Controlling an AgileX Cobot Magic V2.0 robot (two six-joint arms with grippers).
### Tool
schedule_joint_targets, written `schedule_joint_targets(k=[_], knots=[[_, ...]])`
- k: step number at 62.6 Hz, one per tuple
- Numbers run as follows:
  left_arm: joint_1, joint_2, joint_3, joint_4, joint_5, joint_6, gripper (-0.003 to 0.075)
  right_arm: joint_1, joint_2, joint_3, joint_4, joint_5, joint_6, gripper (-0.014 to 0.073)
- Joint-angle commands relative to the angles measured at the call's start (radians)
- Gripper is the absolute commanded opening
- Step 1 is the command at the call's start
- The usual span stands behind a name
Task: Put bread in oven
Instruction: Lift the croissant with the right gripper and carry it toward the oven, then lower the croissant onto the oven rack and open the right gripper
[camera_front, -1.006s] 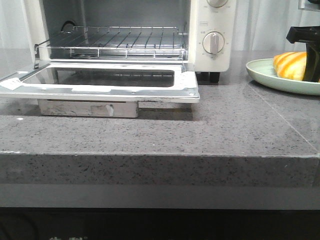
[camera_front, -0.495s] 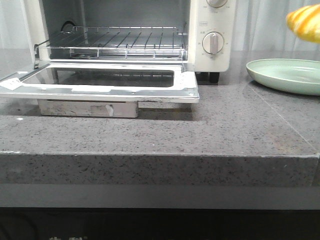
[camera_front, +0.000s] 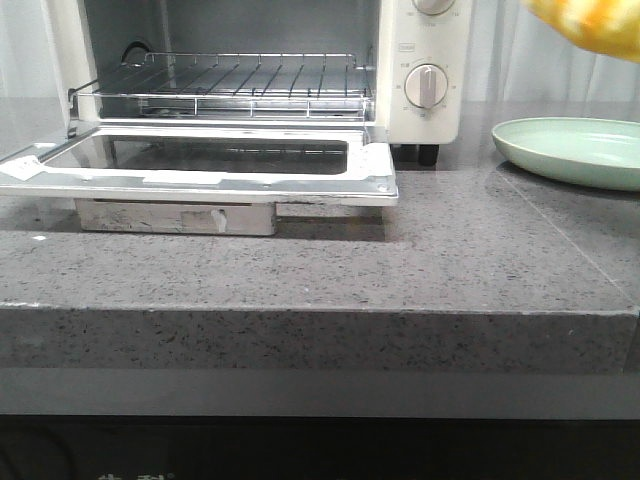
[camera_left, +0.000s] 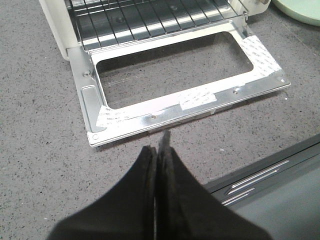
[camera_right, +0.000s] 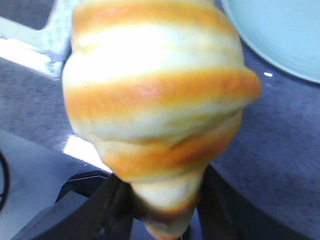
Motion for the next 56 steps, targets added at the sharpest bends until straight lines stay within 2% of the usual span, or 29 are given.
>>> schedule_joint_targets(k=[1,7,17,30,43,56], knots=[[0.000,-0.002,-0.025,0.009,-0.073,-0.007,-0.0018,0.093,-0.008,-0.039,0.048,-0.085,-0.010,0.0121],[0.000,-0.002,-0.025,0.009,-0.073,-0.007,-0.0018,0.193,0.042,-0.066,0.050,-0.124,0.031,0.0121],[0.000,-0.002,-0.025,0.009,-0.073,-0.007,-0.0018,0.301,0.168,-0.165,0.024,-0.152,0.101,0.0121],[0.000,-0.002,-0.025,0.009,-0.073,-0.007,-0.0018,0.413,0.376,-0.360,-0.130,-0.153,0.264,0.0121],[0.000,-0.002,-0.025,0.010,-0.073,-0.006,-0.0018,0.444,0.575,-0.596,-0.298,-0.089,0.442,0.0121],[0.000,-0.002,-0.025,0.010,-0.073,-0.003,-0.0018,0.444,0.728,-0.838,-0.352,-0.050,0.488,0.0121]])
